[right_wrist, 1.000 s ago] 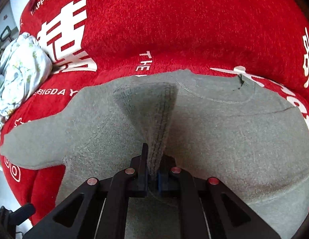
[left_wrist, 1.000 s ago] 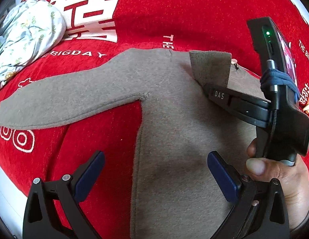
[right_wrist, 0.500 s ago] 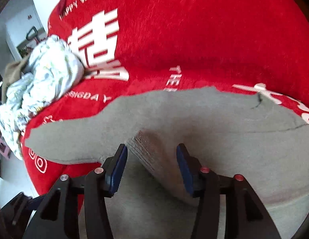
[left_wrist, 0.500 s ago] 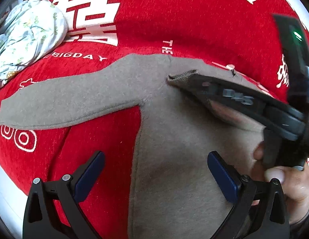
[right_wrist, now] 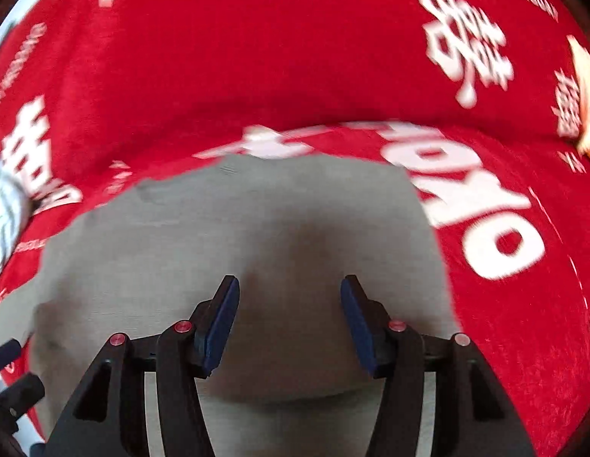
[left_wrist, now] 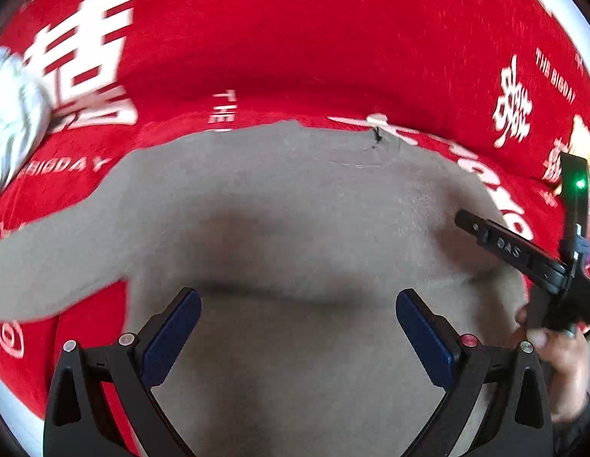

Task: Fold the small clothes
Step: 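Open the right tool to lay the sleeve on the sweater, withdraw, then reach the left tool to the other sleeve cuff and close on it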

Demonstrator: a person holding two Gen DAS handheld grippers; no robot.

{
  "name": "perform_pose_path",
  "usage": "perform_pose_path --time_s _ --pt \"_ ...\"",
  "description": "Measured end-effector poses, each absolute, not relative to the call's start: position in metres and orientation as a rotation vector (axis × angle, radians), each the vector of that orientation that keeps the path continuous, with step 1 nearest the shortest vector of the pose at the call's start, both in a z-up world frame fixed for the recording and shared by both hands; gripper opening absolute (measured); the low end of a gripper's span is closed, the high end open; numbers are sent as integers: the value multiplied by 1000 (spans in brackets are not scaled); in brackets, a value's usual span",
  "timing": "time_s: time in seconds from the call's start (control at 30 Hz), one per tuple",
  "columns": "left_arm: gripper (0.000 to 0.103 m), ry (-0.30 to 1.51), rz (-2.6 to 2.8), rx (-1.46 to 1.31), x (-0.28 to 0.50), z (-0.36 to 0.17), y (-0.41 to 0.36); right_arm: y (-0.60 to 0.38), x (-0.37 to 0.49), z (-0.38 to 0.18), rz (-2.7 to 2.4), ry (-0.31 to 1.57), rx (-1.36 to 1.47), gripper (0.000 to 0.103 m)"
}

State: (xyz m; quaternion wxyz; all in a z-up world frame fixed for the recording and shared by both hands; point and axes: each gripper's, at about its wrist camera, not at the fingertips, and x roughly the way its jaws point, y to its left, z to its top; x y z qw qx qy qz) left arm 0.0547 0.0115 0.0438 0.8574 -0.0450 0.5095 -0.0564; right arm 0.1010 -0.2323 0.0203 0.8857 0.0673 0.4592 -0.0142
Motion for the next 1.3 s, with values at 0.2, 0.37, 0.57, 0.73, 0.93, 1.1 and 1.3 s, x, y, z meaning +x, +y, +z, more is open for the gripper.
perform_pose_path --time_s 0.2,0.37,0.57,0.73,0.93,1.1,1.3 --pt "103 1157 -35 13 102 0 -16 -225 128 10 -14 957 50 82" --pt "103 1135 -9 -32 105 10 -10 -216 138 15 -42 979 8 83" --pt "103 1082 -4 27 70 3 -12 -213 84 14 14 951 55 83" --pt "103 1095 -35 -34 37 7 -6 -203 38 17 -21 885 -5 85" --pt "103 1051 -36 9 -5 6 -1 -186 5 4 -27 873 -63 86" --pt "103 1019 61 -101 -29 19 62 -184 -4 1 -45 842 -62 88" --pt "103 976 468 -403 -44 26 225 -182 -5 0 -61 833 -71 90"
